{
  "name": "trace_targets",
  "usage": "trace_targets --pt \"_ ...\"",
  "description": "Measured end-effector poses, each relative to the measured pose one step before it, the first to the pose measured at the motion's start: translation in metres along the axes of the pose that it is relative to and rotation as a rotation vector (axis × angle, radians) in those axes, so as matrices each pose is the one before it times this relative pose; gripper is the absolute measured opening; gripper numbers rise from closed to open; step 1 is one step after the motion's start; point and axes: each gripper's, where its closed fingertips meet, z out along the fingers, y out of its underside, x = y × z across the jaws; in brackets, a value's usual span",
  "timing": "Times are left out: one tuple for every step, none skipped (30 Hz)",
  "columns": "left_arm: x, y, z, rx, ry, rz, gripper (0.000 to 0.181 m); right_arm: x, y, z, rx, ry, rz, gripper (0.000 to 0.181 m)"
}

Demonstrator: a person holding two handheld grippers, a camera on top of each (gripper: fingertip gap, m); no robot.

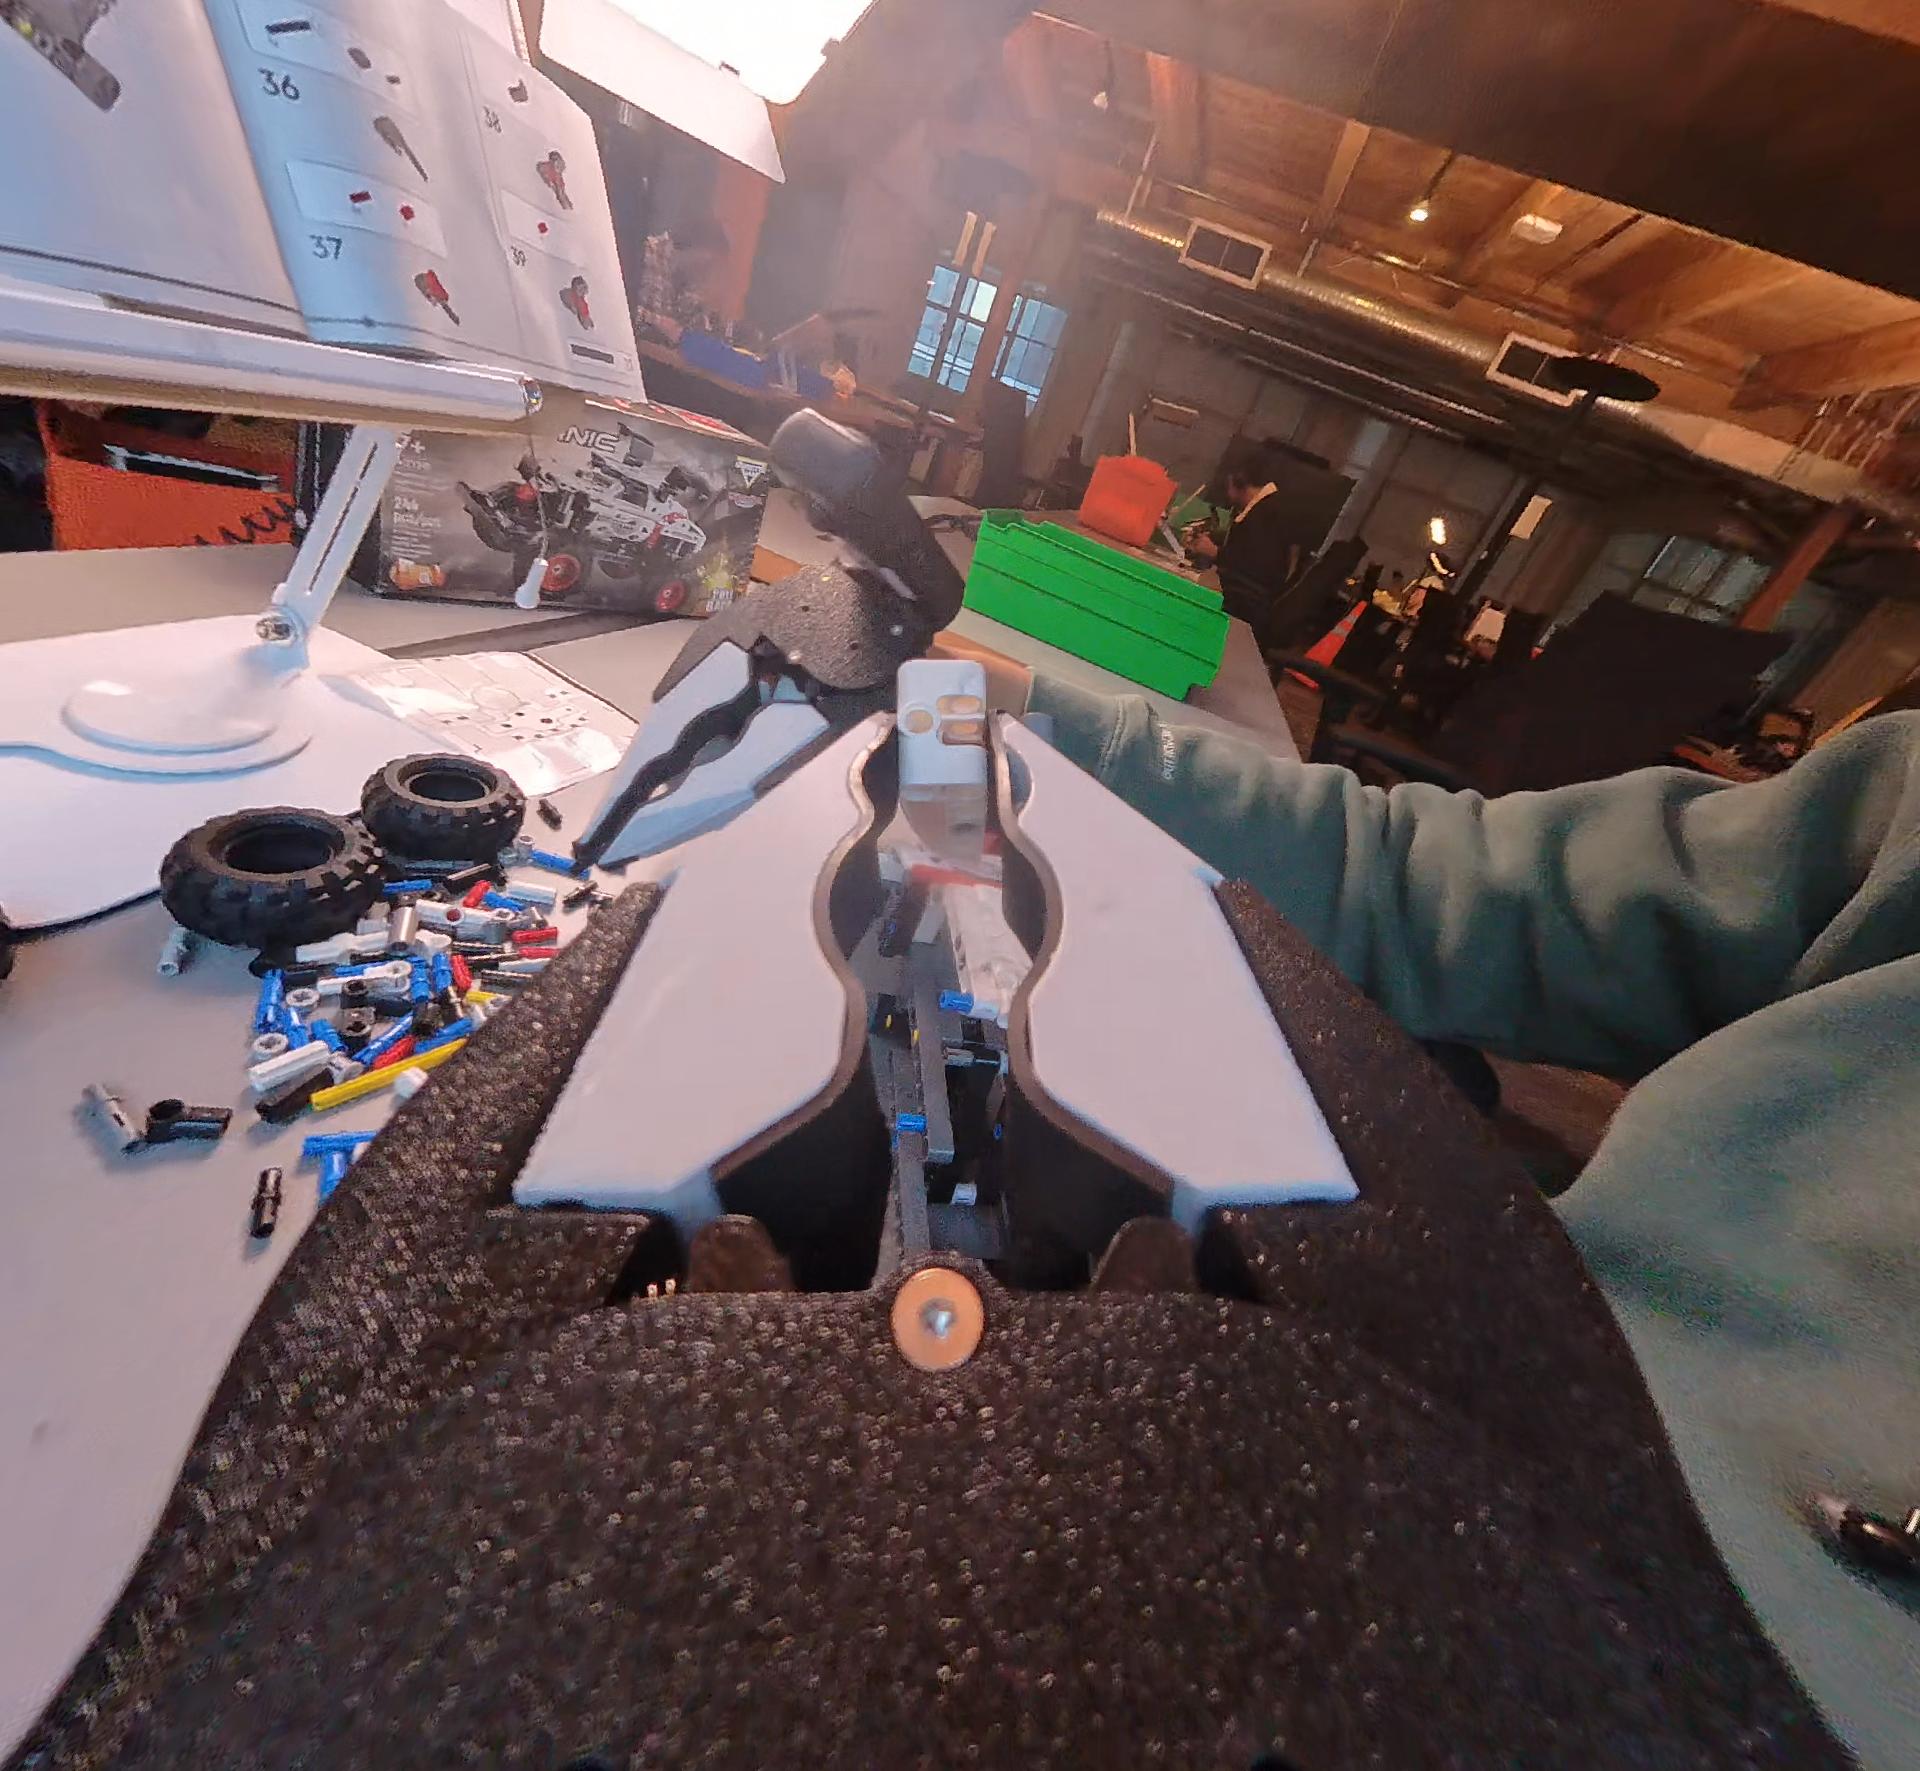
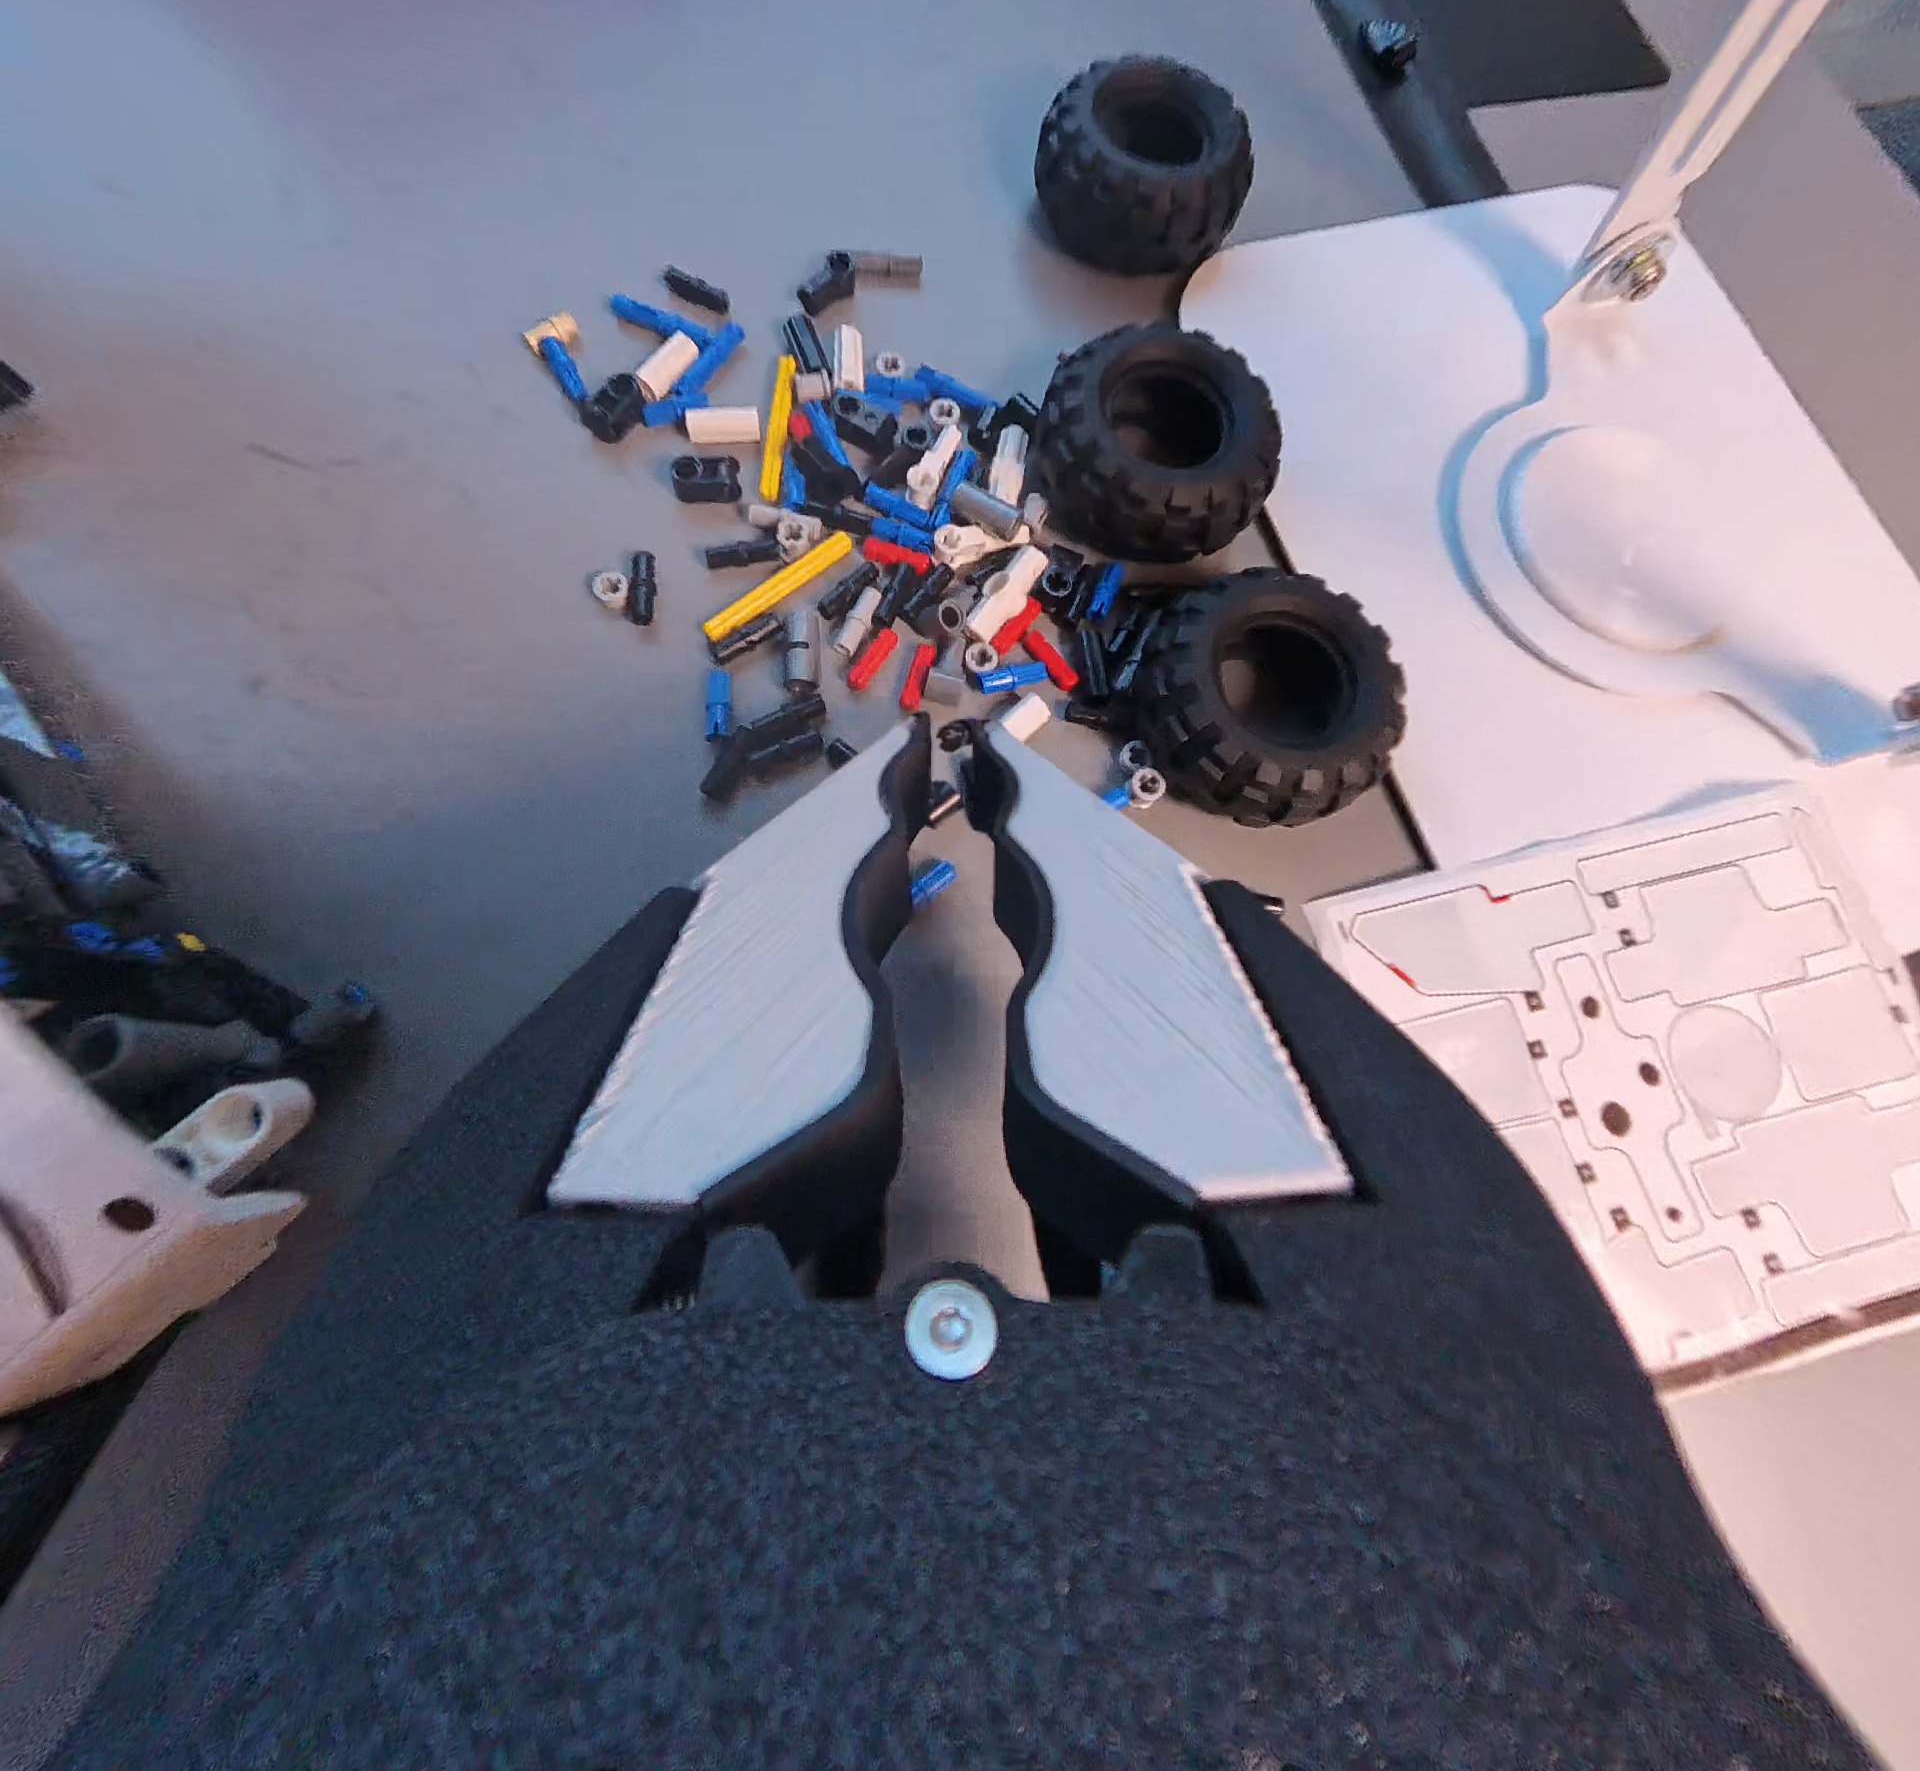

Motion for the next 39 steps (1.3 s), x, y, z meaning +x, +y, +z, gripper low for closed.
trace_targets --pt "-0.00095 0.00157 0.0005 0.0032 0.0086 -0.0208 0.016 -0.00181 0.006 0.00584 -0.0264 -0.0044 -0.0053 0.013" --pt "-0.00137 0.00161 0.0007 0.0021 0.0041 -0.0157 0.016 0.00068 0.00378 0.00362 -0.0148 0.0124 -0.0069 0.022" --pt "-0.00131 0.00196 0.00062 -0.0001 0.0029 -0.0131 0.015 0.00145 0.00078 0.00074 0.0015 0.0158 -0.0045 0.028" --pt "-0.00114 0.00206 0.00059 0.0003 0.003 -0.0126 0.015 0.00151 -0.00361 -0.00272 0.0251 0.0076 0.0051 0.032" --pt "-0.00097 0.00198 0.00038 0.0006 0.004 -0.0128 0.016 0.00441 -0.00931 -0.00689 0.0544 0.0169 0.0177 0.036" --pt "-0.00036 0.00138 0.00022 0.0039 0.0063 -0.0118 0.016 0.0061 -0.0142 -0.01073 0.0729 0.0215 0.0235 0.035" --pt "0.00087 0.0005 0.0003 0.0073 0.0116 -0.006 0.016 0.00439 -0.01904 -0.01366 0.088 0.0139 0.0211 0.035" --pt "0.00182 0.00045 0.00051 0.0045 0.0133 0.0052 0.015 -0.00028 -0.02343 -0.01524 0.0962 -0.001 0.0147 0.033" --pt "0.00258 0.00079 0.00076 -0.0014 0.0114 0.0205 0.015 -0.00846 -0.02487 -0.01482 0.0862 -0.032 0.0008 0.03" --pt "0.00497 0.0 0.00101 0.0008 0.0202 0.0362 0.015 -0.01649 -0.02386 -0.01257 0.068 -0.0559 -0.0181 0.028" --pt "0.0059 -0.00013 0.00143 -0.001 0.0211 0.037 0.016 -0.02288 -0.02076 -0.00916 0.0478 -0.0729 -0.0298 0.026" --pt "0.00542 -0.00009 0.00162 -0.0034 0.0173 0.0307 0.016 -0.02782 -0.01547 -0.00488 0.0226 -0.0894 -0.0334 0.025" --pt "0.00562 -0.00054 0.00163 0.0004 0.0177 0.0269 0.016 -0.02909 -0.0097 -0.00024 -0.0002 -0.092 -0.0286 0.025" --pt "0.00498 -0.00085 0.00149 0.0025 0.0142 0.0226 0.016 -0.02536 -0.00519 0.00387 -0.0113 -0.0679 -0.0291 0.025" --pt "0.00442 -0.00048 0.00146 -0.0006 0.0119 0.0192 0.016 -0.01911 -0.00124 0.00637 -0.0163 -0.0327 -0.0389 0.025" --pt "0.00443 -0.00018 0.00156 -0.0044 0.0123 0.0198 0.016 -0.01304 0.00205 0.00694 -0.0252 -0.0038 -0.0465 0.025" --pt "0.00427 0.00008 0.00156 -0.0058 0.0112 0.0219 0.016 -0.00725 0.0039 0.00647 -0.0318 0.0168 -0.0388 0.024" --pt "0.00377 -0.00005 0.00137 -0.0061 0.0086 0.0224 0.016 -0.00615 0.00363 0.00505 -0.0273 0.007 -0.0215 0.023" --pt "0.00292 0.00014 0.00135 -0.0075 0.0027 0.021 0.016 -0.00551 0.00051 0.00323 -0.0032 -0.0012 -0.0055 0.021" --pt "0.00139 0.00036 0.00104 -0.011 -0.0057 0.021 0.016 -0.00479 -0.00176 0.00144 0.0142 -0.0049 0.0007 0.019" --pt "0.00056 -0.00007 0.00043 -0.0088 -0.0111 0.0202 0.016 -0.0026 -0.00165 0.00045 0.0148 0.0024 0.0007 0.016" --pt "0.00119 -0.00147 -0.00008 0.0011 -0.004 0.0132 0.016 -0.00109 0.00001 0.00027 0.0024 0.0076 -0.0024 0.014" --pt "0.00049 -0.00152 -0.0003 0.0 -0.0061 0.0088 0.016 0.0 -0.00006 0.00013 0.0014 0.0129 -0.0023 0.013" --pt "-0.00073 -0.00009 0.0 -0.0092 -0.0147 0.0187 0.016 -0.00033 -0.00188 -0.00016 0.0118 0.0089 0.0027 0.012" --pt "-0.00096 0.00054 0.00023 -0.0127 -0.0165 0.0241 0.016 -0.003 -0.0031 -0.00046 0.0183 -0.0102 0.0092 0.013" --pt "0.00016 -0.00043 0.00021 -0.0027 -0.0077 0.0161 0.015 -0.00264 -0.00196 -0.0001 0.0103 -0.0112 0.0108 0.015" --pt "0.0008 -0.00037 0.0002 0.0007 0.002 0.0007 0.015 0.00008 0.00016 0.00052 -0.0017 0.003 0.0047 0.014" --pt "-0.00007 0.00007 0.00014 -0.001 -0.0031 0.0 0.015 0.00034 0.00232 0.00124 -0.0127 0.005 -0.0009 0.015" --pt "-0.00078 -0.00003 -0.00025 0.0 -0.0083 0.0076 0.015 0.00049 0.00235 0.00152 -0.0112 0.0062 -0.001 0.014" --pt "-0.00027 0.00002 -0.00035 -0.0031 -0.0044 0.009 0.015 -0.00093 0.00018 0.00147 0.0046 -0.0017 0.0041 0.014" --pt "0.0002 -0.00005 -0.0002 -0.004 -0.0032 0.0099 0.015 -0.0006 -0.0007 0.00096 0.0115 -0.0032 0.0126 0.014" --pt "-0.00006 -0.0001 -0.00019 -0.0052 -0.0081 0.0179 0.015 -0.00009 -0.00062 0.00027 0.0114 -0.006 0.0169 0.014" --pt "0.00084 -0.00028 -0.00003 -0.005 -0.0054 0.0235 0.015 -0.00074 -0.00014 0.0 0.0101 -0.0123 0.0195 0.014" --pt "0.00111 -0.00145 0.00001 0.0029 -0.0018 0.0119 0.015 -0.00041 0.00076 0.00007 0.0034 -0.0095 0.0171 0.013" --pt "0.0009 -0.00082 0.00026 -0.0031 -0.0048 0.0192 0.015 0.00011 0.00148 0.00052 -0.0024 -0.0032 0.0117 0.014" --pt "0.00142 -0.00005 0.0002 -0.0074 -0.0031 0.0286 0.015 -0.00077 0.00051 0.00032 0.003 -0.0059 0.0083 0.015" --pt "0.00124 -0.00029 0.00007 -0.0041 -0.0027 0.0247 0.015 -0.00152 -0.00137 0.0001 0.0151 -0.0109 0.0157 0.015" --pt "0.00124 -0.00054 -0.00001 -0.0012 -0.002 0.0199 0.015 -0.00189 -0.00182 -0.00027 0.0178 -0.0167 0.0247 0.015" --pt "0.00109 0.00008 0.00034 -0.0045 -0.0022 0.0166 0.015 -0.00103 -0.00126 -0.00042 0.0126 -0.0145 0.0256 0.015"
